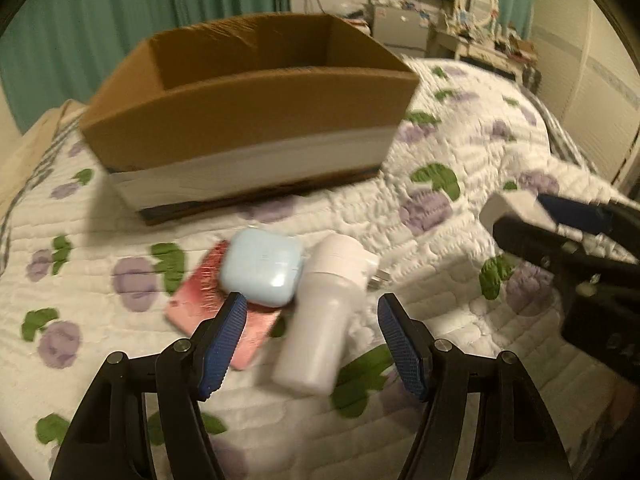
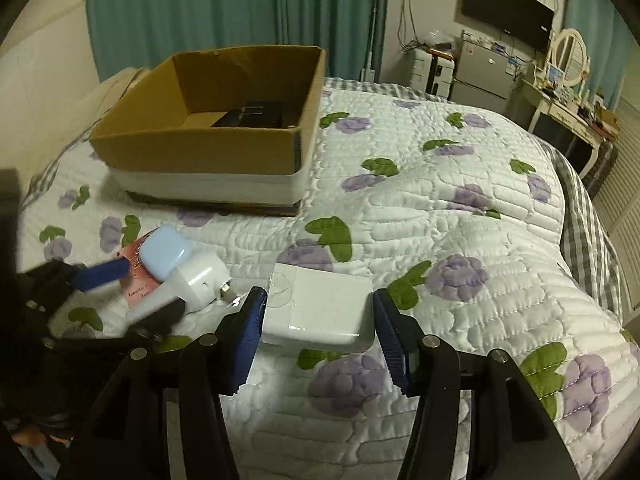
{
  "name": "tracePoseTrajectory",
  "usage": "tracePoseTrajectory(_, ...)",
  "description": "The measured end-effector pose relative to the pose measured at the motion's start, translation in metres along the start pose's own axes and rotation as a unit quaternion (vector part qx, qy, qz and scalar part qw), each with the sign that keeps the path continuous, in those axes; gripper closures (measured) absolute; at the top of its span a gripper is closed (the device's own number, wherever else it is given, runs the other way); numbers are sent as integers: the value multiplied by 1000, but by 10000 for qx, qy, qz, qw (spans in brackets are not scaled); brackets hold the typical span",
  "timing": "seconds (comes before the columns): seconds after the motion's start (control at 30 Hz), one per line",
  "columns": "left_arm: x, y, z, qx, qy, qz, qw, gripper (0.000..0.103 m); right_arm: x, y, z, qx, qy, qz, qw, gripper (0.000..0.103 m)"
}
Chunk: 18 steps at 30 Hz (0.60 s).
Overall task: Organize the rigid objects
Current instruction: 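Grasp the white cylindrical device with the left tool while the right tool grasps a white charger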
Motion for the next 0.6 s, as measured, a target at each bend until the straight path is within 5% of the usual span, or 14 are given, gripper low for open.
tracePoseTrajectory(0.3, -20, 0, -26, 230, 72, -227, 9995, 39, -7, 1, -3, 38, -67, -99, 9999, 49)
tracePoseTrajectory(0.37, -18, 2, -26, 257, 9, -261, 9993, 58, -8, 0, -1, 19, -63, -110, 9999, 49)
tracePoseTrajectory(0.6, -5, 9, -32, 573, 374, 124, 9976, 58, -9, -2, 3, -44, -19, -87, 10000, 49)
Point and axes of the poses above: each gripper's, at about its wrist camera, not at the fingertips, and z roughly against the way its jaws point, x to its left, y to its underside, the point moved 8 cm from there along -z, roughly the way its jaws point, and after that the axes turned 11 degrees about -x, right-handed, at the moved point
